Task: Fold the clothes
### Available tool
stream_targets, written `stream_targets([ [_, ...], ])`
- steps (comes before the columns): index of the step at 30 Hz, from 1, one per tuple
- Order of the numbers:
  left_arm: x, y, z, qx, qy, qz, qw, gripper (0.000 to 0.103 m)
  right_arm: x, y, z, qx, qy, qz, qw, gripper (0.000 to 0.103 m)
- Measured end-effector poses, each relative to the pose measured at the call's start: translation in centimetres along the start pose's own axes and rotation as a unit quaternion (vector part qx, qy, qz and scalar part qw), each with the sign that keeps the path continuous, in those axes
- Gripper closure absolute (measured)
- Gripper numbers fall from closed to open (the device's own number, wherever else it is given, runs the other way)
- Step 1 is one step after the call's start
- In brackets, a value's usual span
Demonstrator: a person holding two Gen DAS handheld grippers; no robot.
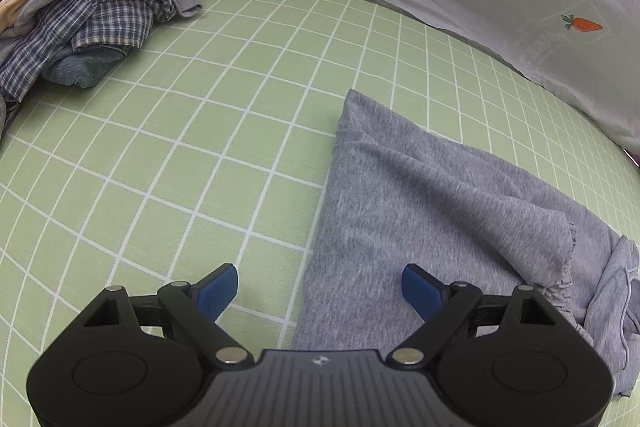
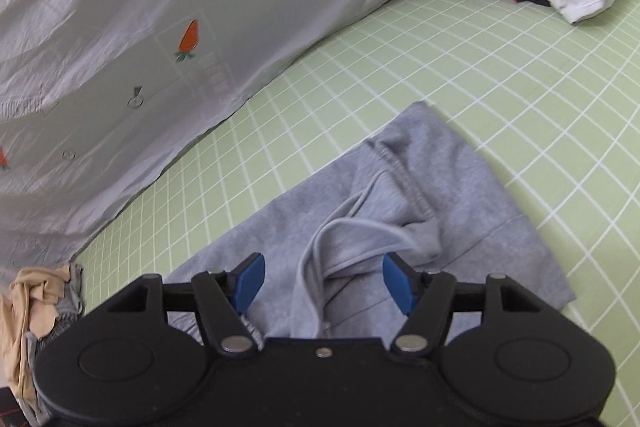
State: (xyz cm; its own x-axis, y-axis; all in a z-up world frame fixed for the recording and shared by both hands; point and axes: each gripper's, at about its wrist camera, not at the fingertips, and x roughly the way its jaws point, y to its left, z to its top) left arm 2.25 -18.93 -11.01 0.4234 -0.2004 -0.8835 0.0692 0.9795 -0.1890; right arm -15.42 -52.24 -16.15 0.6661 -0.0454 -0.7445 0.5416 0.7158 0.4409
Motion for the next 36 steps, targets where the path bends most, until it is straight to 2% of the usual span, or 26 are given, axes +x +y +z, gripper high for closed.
stream_targets([
  [4,0.1,0.7,0.2,-0.01,0.002,0.0,0.9999,0.014,1.3,0.5,-0.5,0.004,0.019,0.0,1.0,0.037],
  [8,0.3,1.0,0.2,-0.017,0.004,-0.002,0.9998,0.014,3.4,-1.1,-0.6,0.067,0.038,-0.03,0.997,0.037],
  [11,0.5,1.1,0.3,-0.023,0.007,-0.002,0.9997,0.013,3.7,-2.5,-0.4,0.106,0.025,-0.052,0.993,0.037],
  [16,1.1,1.0,0.2,-0.025,0.013,0.001,0.9996,0.013,4.0,-3.6,0.5,0.146,-0.001,-0.046,0.988,0.035],
  [21,1.4,0.8,0.2,-0.024,0.016,0.005,0.9996,0.011,5.1,-2.2,1.5,0.108,-0.007,-0.053,0.993,0.032],
  [25,1.5,0.7,0.2,-0.02,0.016,0.008,0.9996,0.01,7.3,-1.0,1.8,0.065,0.003,-0.086,0.994,0.033],
  [27,1.5,0.8,0.2,-0.02,0.016,0.009,0.9996,0.01,8.3,-0.1,1.9,0.02,0.007,-0.113,0.993,0.033],
  [28,1.5,0.8,0.2,-0.02,0.016,0.01,0.9996,0.01,8.7,0.4,1.8,-0.007,0.009,-0.129,0.992,0.036],
  [31,1.6,0.7,0.2,-0.019,0.015,0.012,0.9996,0.009,9.6,1.6,1.4,-0.091,0.003,-0.176,0.98,0.057],
  [32,1.6,0.7,0.2,-0.019,0.015,0.012,0.9996,0.009,9.4,1.6,1.3,-0.101,-0.003,-0.173,0.98,0.07],
  [34,1.6,0.6,0.3,-0.022,0.015,0.012,0.9996,0.009,8.5,1.5,1.5,-0.105,-0.013,-0.157,0.982,0.086],
  [36,1.7,0.6,0.3,-0.022,0.015,0.012,0.9996,0.009,7.4,1.9,1.8,-0.115,-0.031,-0.134,0.984,0.09],
])
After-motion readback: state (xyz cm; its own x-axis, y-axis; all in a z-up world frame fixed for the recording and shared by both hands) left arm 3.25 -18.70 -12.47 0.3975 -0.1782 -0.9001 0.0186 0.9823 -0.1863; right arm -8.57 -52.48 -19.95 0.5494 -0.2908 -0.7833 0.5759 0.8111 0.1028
